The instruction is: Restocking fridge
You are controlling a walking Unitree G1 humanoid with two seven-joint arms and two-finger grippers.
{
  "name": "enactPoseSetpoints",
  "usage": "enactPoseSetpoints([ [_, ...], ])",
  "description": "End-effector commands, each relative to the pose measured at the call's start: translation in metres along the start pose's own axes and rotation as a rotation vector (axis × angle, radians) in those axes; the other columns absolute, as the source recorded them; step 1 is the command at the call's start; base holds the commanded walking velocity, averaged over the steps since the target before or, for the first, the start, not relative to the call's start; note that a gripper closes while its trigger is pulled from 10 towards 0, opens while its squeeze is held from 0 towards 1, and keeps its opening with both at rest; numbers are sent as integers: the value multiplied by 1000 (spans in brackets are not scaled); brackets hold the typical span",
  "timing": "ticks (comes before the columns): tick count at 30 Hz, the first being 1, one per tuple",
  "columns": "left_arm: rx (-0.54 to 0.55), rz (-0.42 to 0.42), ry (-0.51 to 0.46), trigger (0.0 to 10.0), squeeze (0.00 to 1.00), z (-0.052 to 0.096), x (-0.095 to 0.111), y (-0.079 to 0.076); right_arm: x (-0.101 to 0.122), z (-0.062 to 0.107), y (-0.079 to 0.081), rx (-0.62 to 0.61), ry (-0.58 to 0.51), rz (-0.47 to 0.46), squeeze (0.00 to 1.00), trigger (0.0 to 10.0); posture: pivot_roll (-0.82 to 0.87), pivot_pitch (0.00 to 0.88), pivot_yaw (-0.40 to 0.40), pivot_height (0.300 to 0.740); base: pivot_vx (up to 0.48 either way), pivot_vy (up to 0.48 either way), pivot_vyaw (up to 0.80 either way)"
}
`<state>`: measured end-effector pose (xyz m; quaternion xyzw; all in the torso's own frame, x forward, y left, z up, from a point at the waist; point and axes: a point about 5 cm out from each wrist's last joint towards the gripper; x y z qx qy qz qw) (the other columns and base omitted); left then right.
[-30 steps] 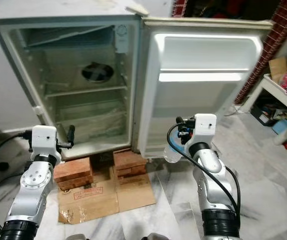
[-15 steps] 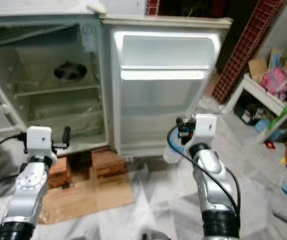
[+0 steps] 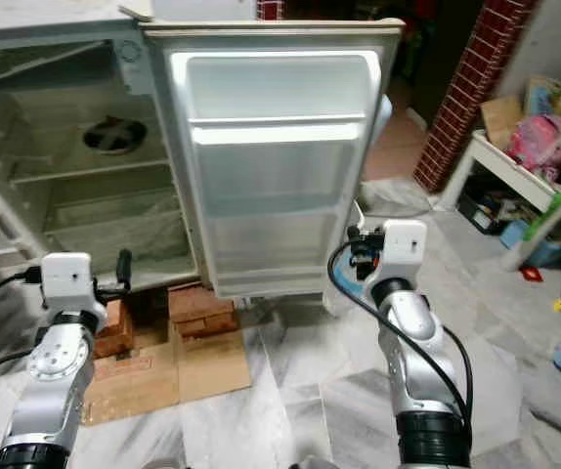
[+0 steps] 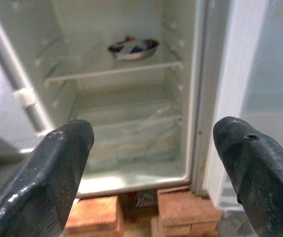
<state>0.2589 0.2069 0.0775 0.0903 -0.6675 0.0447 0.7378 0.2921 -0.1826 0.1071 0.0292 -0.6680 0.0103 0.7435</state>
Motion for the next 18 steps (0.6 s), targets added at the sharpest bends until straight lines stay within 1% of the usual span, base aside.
enactPoseSetpoints([
  [1,9,19,21,10000,0,5,-2,2,10,1,-3,-8,-52,2,0,10000,15,11,-26,740,0,0,0],
  [5,36,57,55,10000,0,7,-8,6,12,-2,-4,-13,-62,-4,0,10000,15,11,-26,740,0,0,0],
  [9,30,60,50,10000,0,6,-5,5,16,-6,-1,-5,-75,-5,0,10000,14,10,-29,740,0,0,0],
  [12,25,60,50,10000,0,5,-5,3,18,-7,1,3,-80,0,0,10000,14,5,-35,740,254,0,0],
  [14,27,64,52,10000,0,5,-5,3,18,-8,0,-2,-75,27,0,10000,15,8,-38,740,249,0,0],
  [18,28,65,56,10000,0,6,-5,4,18,-8,1,8,-74,24,0,10000,17,12,-44,740,252,0,0],
])
Point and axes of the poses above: a point about 5 cm out from each wrist's last joint towards the gripper, its own z axis pointing back from the gripper into the wrist, its own x axis along the axis of the wrist's last joint, y = z × x, and after that the axes turned 2 degrees about z, right-handed
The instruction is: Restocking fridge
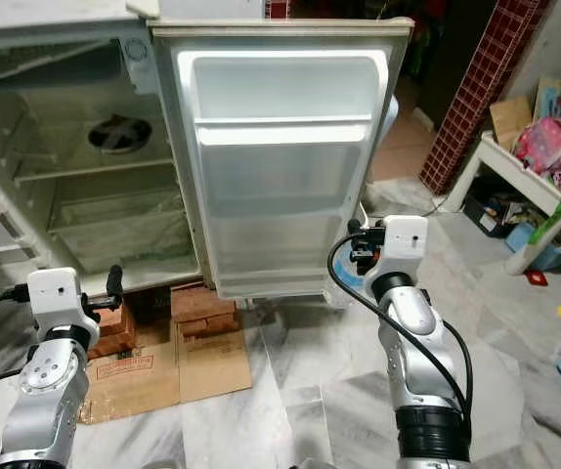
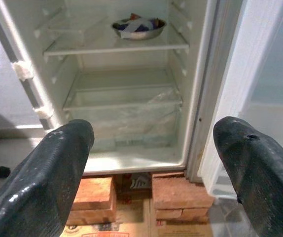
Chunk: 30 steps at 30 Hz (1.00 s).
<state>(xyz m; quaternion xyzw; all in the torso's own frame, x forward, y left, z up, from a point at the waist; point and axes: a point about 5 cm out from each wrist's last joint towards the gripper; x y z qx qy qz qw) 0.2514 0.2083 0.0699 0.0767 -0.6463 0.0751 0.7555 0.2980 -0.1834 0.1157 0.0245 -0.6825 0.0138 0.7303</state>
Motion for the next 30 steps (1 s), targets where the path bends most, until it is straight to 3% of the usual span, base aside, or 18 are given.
enactPoseSetpoints([
  [1,8,8,-5,10000,0,0,3,1,8,-4,2,10,-35,11,0,10000,17,12,-44,740,255,0,0],
  [30,8,4,9,10000,0,-2,4,-1,-4,-1,22,152,17,7,0,10000,21,25,-46,740,358,0,0],
])
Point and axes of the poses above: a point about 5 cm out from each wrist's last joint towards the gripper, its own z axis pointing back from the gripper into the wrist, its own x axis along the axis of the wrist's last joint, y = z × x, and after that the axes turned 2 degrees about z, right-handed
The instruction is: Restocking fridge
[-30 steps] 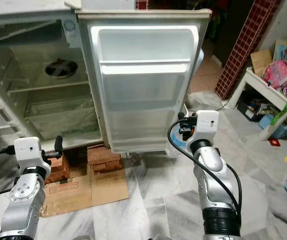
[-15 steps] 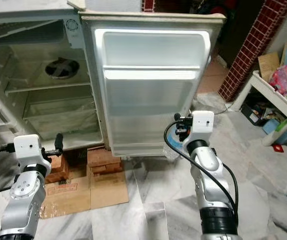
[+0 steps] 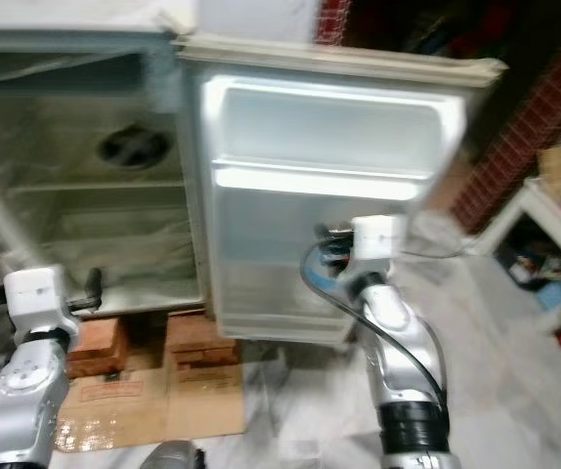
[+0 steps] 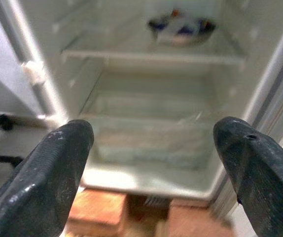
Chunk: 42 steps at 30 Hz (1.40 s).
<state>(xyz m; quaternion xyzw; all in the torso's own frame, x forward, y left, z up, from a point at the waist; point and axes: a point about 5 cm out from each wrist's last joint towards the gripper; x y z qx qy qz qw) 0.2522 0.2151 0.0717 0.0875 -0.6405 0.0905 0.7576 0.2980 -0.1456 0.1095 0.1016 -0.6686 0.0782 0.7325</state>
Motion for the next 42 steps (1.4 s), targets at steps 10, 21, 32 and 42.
enactPoseSetpoints([
  [10,-17,-11,49,10000,0,3,-5,-4,-1,4,-12,-22,8,31,0,10000,30,22,-48,740,0,0,0],
  [21,-60,-48,113,10000,0,11,-13,2,-7,-2,-3,6,11,22,0,10000,46,43,-52,740,0,0,0],
  [32,-95,-43,69,10000,0,10,-4,-3,-4,-8,-1,6,-15,6,0,10000,57,41,-44,740,0,0,0],
  [42,-105,-28,62,10000,0,11,-3,-7,0,-9,-6,3,-31,27,0,10000,48,40,-47,740,81,0,0],
])
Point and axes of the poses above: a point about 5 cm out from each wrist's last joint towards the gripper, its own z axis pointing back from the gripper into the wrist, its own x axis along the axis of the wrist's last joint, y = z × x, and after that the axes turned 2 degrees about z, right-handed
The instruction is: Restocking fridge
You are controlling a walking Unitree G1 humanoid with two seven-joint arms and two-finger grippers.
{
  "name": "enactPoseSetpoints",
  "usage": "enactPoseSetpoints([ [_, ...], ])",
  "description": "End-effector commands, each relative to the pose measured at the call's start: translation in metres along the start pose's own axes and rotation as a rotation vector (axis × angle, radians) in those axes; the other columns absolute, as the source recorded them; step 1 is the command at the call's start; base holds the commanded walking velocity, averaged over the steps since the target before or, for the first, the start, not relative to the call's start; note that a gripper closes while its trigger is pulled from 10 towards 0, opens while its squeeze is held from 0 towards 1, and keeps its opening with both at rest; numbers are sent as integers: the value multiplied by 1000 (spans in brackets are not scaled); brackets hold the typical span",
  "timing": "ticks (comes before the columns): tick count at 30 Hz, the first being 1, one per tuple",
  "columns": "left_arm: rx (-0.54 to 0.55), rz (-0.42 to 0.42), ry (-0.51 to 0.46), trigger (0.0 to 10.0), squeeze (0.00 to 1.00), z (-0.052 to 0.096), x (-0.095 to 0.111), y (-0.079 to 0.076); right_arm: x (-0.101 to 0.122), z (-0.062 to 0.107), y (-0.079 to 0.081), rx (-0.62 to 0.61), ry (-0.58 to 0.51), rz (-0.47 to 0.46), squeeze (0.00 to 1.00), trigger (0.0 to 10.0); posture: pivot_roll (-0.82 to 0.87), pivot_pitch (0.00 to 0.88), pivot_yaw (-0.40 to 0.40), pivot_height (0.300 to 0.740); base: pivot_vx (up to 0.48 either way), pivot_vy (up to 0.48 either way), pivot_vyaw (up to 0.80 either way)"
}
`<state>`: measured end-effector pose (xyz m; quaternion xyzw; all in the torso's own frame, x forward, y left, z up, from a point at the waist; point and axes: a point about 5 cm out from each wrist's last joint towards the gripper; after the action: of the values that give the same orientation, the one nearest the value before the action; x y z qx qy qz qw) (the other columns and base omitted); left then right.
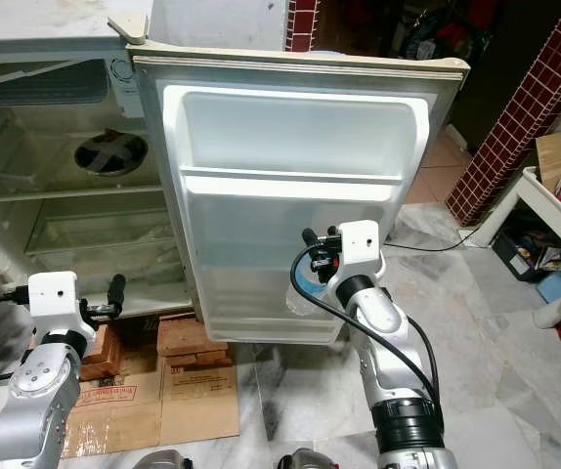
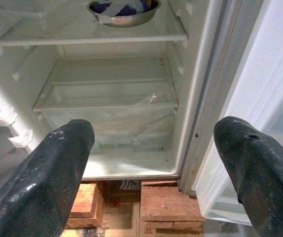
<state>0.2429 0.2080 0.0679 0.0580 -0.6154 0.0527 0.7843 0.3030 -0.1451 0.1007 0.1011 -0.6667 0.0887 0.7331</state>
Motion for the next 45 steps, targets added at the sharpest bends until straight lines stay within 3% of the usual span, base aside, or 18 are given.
enactPoseSetpoints([
  [1,-13,1,-11,10000,0,0,2,-3,8,-3,-5,-13,-36,12,0,10000,48,40,-47,740,0,0,0],
  [17,-12,4,8,10000,0,3,-2,-3,5,1,-5,-3,-27,11,0,10000,46,41,-52,740,0,0,0],
  [26,13,-10,-2,10000,0,2,0,-2,4,-1,-1,7,-29,0,0,10000,49,43,-51,686,0,0,0],
  [29,81,-64,3,10000,0,0,-1,5,5,-2,-1,14,-34,-4,0,10000,49,43,-52,661,0,0,0],
  [37,79,-58,0,10000,0,0,-1,4,6,-4,0,25,-43,-7,0,10000,50,40,-55,606,0,0,0],
  [45,112,-48,-14,10000,0,-1,1,6,8,-6,1,30,-50,-7,0,10000,51,38,-54,606,0,0,0],
])
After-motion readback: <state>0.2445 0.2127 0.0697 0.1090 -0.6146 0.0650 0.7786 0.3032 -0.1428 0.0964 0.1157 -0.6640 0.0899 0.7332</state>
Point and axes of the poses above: a point about 5 cm out from each wrist's last joint towards the gripper, its own z axis pointing back from the gripper into the wrist, its own x axis along the axis of the wrist's last joint, y = z × x, and after that the axes turned 2 degrees about z, right-handed
